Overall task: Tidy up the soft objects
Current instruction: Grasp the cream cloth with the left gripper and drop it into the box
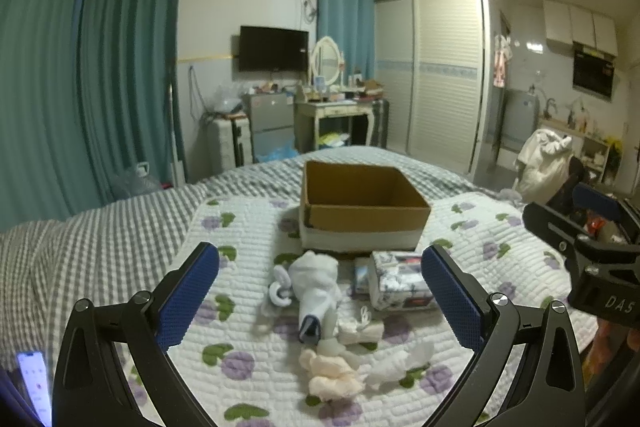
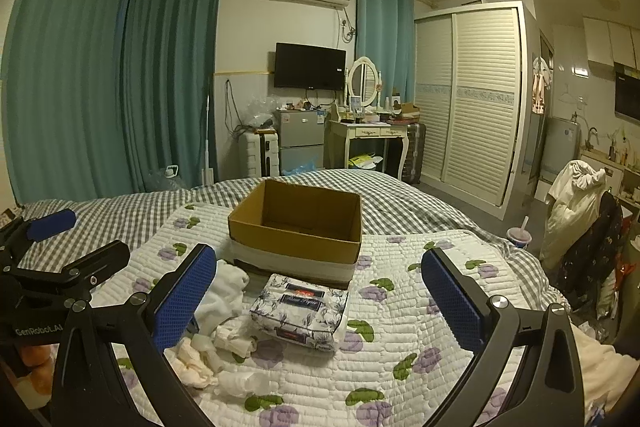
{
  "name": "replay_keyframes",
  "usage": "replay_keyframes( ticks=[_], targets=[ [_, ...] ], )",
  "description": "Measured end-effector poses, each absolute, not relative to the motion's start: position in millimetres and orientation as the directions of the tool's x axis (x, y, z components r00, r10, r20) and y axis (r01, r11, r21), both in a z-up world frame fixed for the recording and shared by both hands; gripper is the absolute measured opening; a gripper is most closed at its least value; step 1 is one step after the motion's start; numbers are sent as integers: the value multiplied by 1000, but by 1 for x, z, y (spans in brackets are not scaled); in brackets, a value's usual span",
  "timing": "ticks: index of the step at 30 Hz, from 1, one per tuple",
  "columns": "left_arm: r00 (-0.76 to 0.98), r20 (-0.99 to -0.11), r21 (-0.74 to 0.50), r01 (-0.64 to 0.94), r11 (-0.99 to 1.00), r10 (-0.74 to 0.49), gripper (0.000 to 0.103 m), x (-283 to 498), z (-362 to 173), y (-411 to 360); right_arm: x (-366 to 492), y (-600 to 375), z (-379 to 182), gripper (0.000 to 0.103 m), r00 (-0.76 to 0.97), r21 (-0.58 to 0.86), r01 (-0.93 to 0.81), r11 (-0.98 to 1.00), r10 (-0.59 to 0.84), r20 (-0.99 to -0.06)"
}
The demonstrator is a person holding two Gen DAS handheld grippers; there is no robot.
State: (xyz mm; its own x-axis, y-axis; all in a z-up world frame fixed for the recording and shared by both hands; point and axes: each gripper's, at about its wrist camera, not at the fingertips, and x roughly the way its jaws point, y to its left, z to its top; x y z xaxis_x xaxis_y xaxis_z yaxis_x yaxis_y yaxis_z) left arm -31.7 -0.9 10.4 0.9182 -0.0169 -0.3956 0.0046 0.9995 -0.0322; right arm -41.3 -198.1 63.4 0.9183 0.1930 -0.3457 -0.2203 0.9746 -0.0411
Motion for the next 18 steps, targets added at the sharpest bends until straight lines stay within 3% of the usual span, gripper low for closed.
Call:
replay_keyframes(
  ticks=[7, 18],
  targets=[
    [885, -465, -13, -28, 1000, 18, 103, -37, -22, 6, -48, -197, 44, 103, 894, -48, -233, 971, 194, -403],
    [715, -698, -57, -18, 998, -27, 99, -2, -127, -1, -10, -180, -35, 103, 794, -64, -267, 962, 182, -581]
  ],
)
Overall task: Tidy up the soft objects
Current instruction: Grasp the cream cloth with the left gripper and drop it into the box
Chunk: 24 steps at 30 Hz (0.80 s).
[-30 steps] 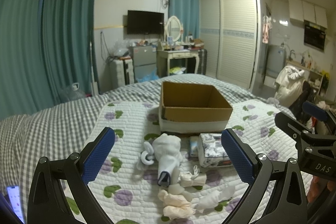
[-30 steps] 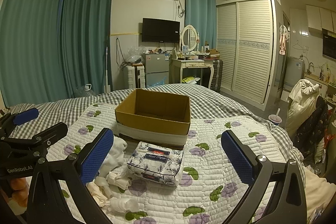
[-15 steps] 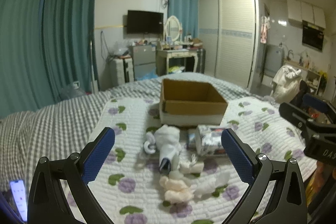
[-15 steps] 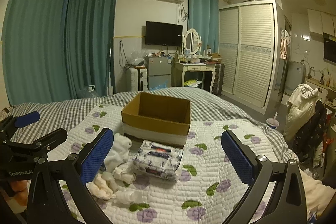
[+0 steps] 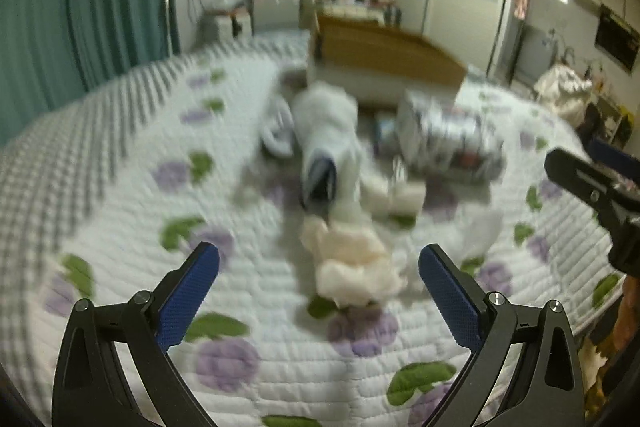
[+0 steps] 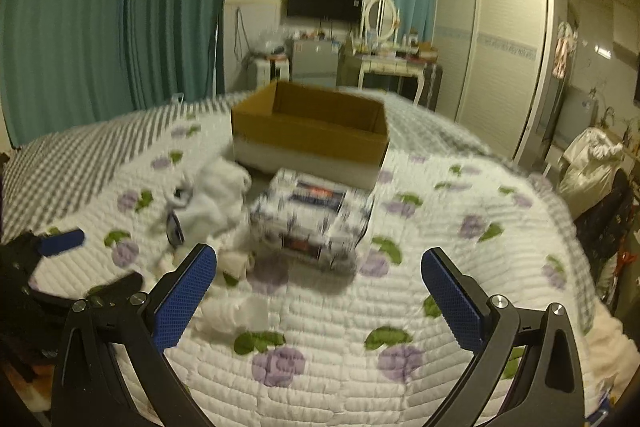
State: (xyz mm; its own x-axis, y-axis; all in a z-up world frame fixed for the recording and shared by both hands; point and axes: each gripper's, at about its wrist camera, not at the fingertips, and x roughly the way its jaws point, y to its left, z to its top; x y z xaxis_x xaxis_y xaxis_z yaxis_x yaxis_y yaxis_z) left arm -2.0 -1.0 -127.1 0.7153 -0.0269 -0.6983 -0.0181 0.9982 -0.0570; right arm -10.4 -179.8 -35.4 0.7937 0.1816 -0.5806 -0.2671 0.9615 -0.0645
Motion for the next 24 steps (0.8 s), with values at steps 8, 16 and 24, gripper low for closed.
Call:
replay_keyframes(
  ticks=[8, 16, 24],
  targets=[
    [633, -769, -55, 69, 996, -87, 62, 22, -166, -17, 9, -173, -73, 103, 726, -24, -293, 956, 206, -657],
    [624, -770, -118, 73, 990, -137, 37, 10, -154, 6, 9, -158, -89, 101, 673, 14, -339, 941, 254, -695],
    [656, -750, -95, 21, 995, -86, 37, 10, -144, 29, 10, -124, -119, 83, 584, 24, -423, 906, 293, -757]
  ],
)
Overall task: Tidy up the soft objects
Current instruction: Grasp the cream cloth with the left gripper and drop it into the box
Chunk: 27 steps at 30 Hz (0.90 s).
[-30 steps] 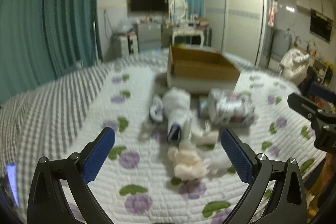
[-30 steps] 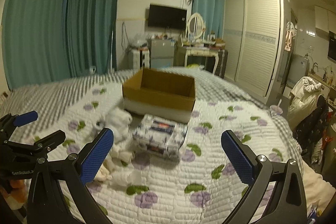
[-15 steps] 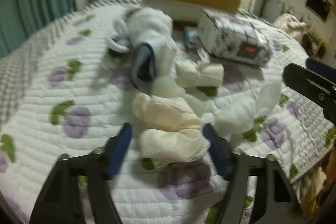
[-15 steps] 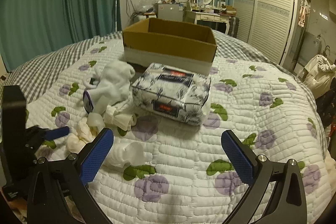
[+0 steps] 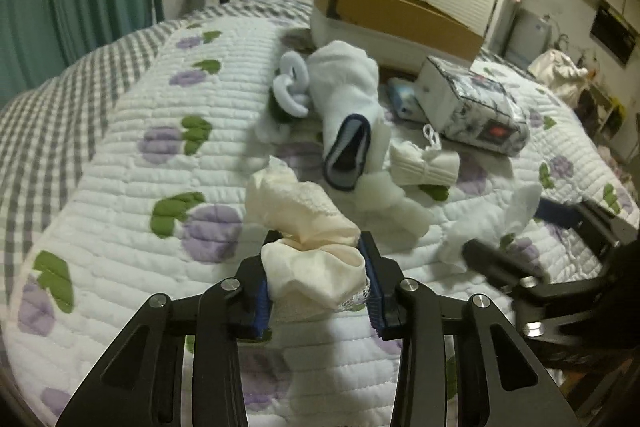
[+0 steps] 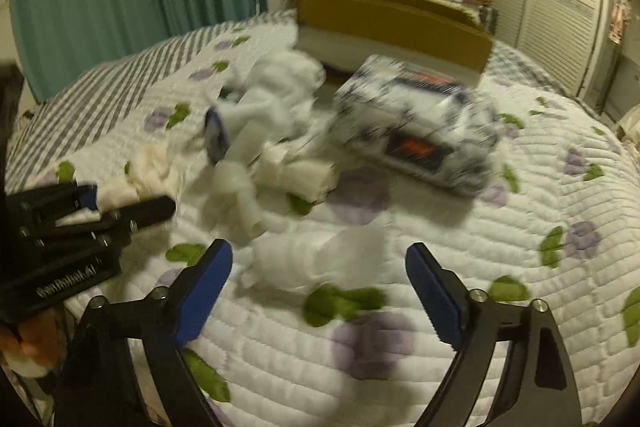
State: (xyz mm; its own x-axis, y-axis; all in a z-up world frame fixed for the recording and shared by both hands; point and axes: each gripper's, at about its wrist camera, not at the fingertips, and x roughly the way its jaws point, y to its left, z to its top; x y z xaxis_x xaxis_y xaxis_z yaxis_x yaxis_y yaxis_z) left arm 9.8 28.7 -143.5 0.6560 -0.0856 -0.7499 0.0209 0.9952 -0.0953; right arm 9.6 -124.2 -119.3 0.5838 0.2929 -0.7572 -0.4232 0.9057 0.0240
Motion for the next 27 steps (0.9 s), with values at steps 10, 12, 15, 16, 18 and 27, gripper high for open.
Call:
replay_keyframes(
  ticks=[10, 12, 15, 16, 18, 27],
  targets=[
    [690, -715, -77, 77, 994, -109, 37, -4, -114, 14, -3, -123, -101, 38, 599, 58, -447, 892, 347, -722],
    [704, -701, -74, 91, 993, -117, 37, -2, -100, 9, -6, -130, -82, 38, 613, 72, -454, 888, 370, -698],
    [734, -667, -64, 112, 992, -126, 37, 7, -71, -1, -2, -138, -50, 38, 639, 72, -457, 887, 383, -667],
    [748, -652, -54, 121, 991, -127, 37, 11, -60, -4, 3, -141, -36, 38, 650, 67, -457, 887, 385, -655],
    [781, -612, -17, 141, 990, -122, 37, 23, -33, -12, 16, -147, -9, 38, 662, 69, -469, 880, 403, -632],
    [836, -532, 29, 179, 983, -136, 37, 128, 29, -27, 130, -159, 83, 38, 708, -12, -491, 871, 391, -587]
  ],
)
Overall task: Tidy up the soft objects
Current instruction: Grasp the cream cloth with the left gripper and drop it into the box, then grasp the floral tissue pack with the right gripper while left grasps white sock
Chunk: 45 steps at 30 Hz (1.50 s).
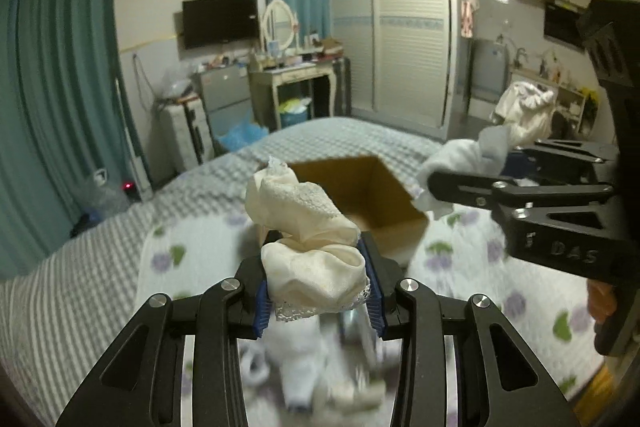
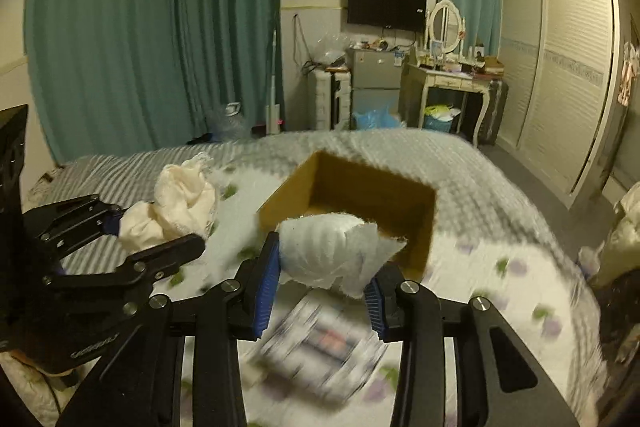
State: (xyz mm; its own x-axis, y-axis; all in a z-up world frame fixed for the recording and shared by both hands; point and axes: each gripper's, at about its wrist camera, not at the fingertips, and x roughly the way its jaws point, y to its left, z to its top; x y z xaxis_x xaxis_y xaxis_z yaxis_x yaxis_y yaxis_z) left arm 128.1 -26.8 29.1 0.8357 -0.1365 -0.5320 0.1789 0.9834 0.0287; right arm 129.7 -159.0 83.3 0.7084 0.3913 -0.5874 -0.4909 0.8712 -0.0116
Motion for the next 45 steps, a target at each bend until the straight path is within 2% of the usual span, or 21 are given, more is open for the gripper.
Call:
replay_keyframes(
  ticks=[5, 10, 15, 16, 18, 19, 20, 21, 23, 28, 33, 35, 37, 41, 45],
  targets=[
    [824, -553, 49, 179, 983, -122, 37, 201, 15, -37, 209, -161, 75, 38, 696, 16, -466, 884, 379, -610],
    [786, -609, 49, 174, 983, -109, 37, 261, -27, -42, 273, -163, 39, 39, 668, 57, -446, 893, 374, -643],
    [764, -639, 50, 163, 985, -94, 37, 284, -58, -44, 310, -166, -2, 42, 629, 85, -435, 896, 370, -684],
    [765, -639, 59, 158, 986, -84, 40, 285, -60, -47, 315, -167, -7, 43, 623, 86, -432, 898, 367, -691],
    [755, -652, 71, 157, 985, -73, 49, 286, -66, -52, 320, -171, -12, 57, 626, 80, -425, 902, 357, -693],
    [750, -657, 65, 153, 986, -73, 65, 285, -68, -52, 320, -174, -14, 62, 629, 81, -423, 903, 356, -691],
    [756, -651, 57, 144, 988, -73, 74, 283, -67, -51, 319, -177, -14, 69, 631, 84, -420, 904, 357, -689],
    [765, -641, 52, 133, 990, -69, 76, 280, -66, -49, 319, -180, -12, 75, 633, 93, -412, 906, 358, -686],
    [772, -633, 49, 112, 992, -56, 80, 274, -57, -47, 317, -186, -6, 78, 643, 98, -400, 911, 355, -679],
    [823, -568, 90, 88, 992, -21, 80, 238, -8, -42, 280, -196, 43, 79, 701, 77, -393, 916, 353, -620],
    [879, -477, 93, 69, 993, -16, 81, 179, 53, -26, 225, -193, 106, 85, 747, 26, -410, 912, 351, -565],
    [897, -443, 93, 55, 994, -8, 92, 153, 74, -21, 193, -190, 130, 90, 761, 12, -423, 906, 362, -538],
    [921, -388, 101, 29, 994, 13, 94, 123, 91, -16, 163, -185, 146, 92, 765, -13, -439, 898, 366, -530],
    [927, -373, 101, 16, 995, 23, 94, 88, 99, -9, 116, -176, 151, 95, 759, -60, -461, 885, 358, -543],
    [912, -405, 123, -23, 992, 72, 94, 66, 78, -7, 79, -170, 125, 95, 734, -88, -498, 862, 366, -572]
  ],
)
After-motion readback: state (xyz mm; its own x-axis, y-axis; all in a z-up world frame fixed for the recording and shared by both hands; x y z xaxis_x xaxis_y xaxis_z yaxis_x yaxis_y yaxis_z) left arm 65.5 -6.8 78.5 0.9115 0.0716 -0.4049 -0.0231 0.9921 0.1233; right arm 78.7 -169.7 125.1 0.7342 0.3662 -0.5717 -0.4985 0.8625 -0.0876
